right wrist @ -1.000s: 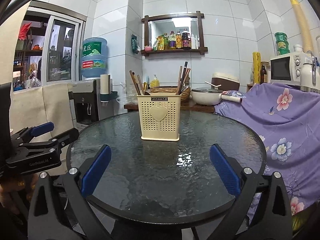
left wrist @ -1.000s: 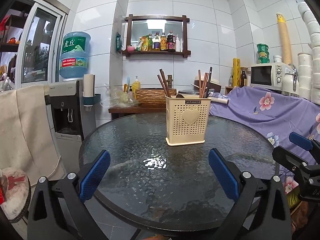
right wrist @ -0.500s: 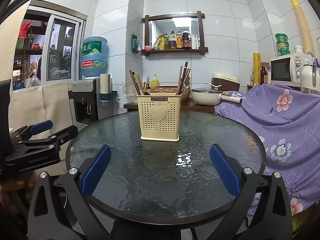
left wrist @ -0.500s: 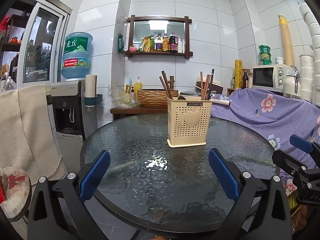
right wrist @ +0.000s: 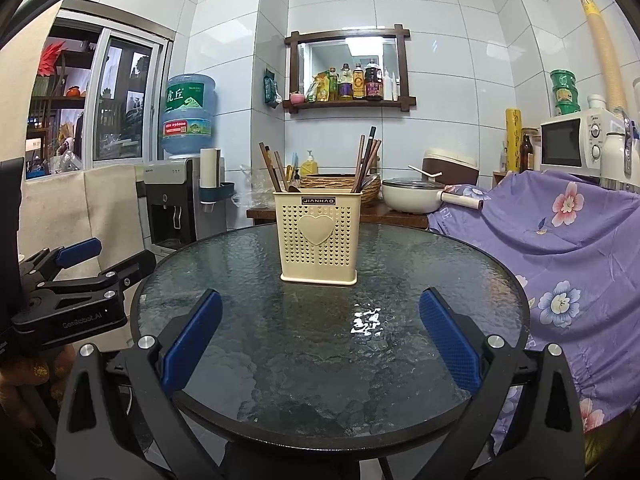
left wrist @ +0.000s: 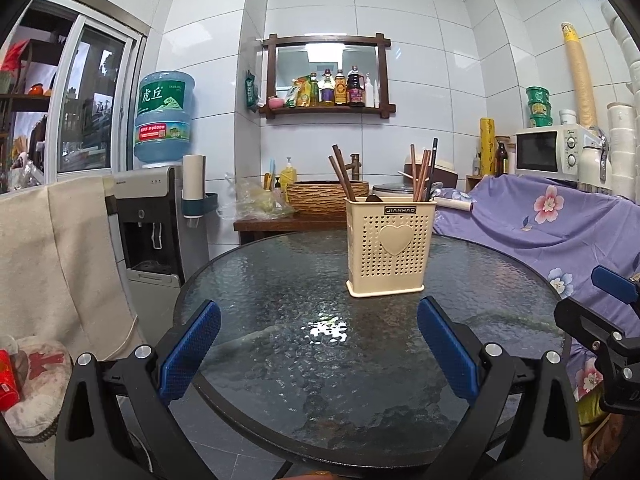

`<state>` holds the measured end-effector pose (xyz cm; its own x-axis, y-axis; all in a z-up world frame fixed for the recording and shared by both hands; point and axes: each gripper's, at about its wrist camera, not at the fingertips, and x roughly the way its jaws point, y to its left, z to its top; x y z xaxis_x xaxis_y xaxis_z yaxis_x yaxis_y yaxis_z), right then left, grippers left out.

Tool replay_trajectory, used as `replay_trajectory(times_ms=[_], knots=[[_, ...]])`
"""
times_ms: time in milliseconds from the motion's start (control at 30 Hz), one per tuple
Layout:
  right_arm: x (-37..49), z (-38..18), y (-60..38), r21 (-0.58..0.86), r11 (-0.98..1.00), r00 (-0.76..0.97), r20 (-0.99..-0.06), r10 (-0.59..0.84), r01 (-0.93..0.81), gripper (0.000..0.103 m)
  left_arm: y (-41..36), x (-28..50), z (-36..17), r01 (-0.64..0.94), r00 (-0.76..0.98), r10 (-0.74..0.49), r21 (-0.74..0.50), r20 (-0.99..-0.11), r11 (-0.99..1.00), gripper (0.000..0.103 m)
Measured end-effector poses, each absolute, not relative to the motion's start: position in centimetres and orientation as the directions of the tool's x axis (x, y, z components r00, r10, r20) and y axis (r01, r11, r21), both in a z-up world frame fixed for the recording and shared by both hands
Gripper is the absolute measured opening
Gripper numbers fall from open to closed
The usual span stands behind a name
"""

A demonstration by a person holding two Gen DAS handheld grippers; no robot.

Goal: Organize utensils

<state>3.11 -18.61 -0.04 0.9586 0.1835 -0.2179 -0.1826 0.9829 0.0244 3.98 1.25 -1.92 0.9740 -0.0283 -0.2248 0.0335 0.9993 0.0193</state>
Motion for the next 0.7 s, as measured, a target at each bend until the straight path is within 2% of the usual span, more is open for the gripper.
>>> replay_trajectory(times_ms=[700], knots=[[3.02,-0.04,-18.6,0.022,0.983,0.957,-0.222,0.185,-0.185,0.097,1.26,3.87,-1.9,0.04,0.972,-0.038,0.005,-0.231,0.999,0.097]])
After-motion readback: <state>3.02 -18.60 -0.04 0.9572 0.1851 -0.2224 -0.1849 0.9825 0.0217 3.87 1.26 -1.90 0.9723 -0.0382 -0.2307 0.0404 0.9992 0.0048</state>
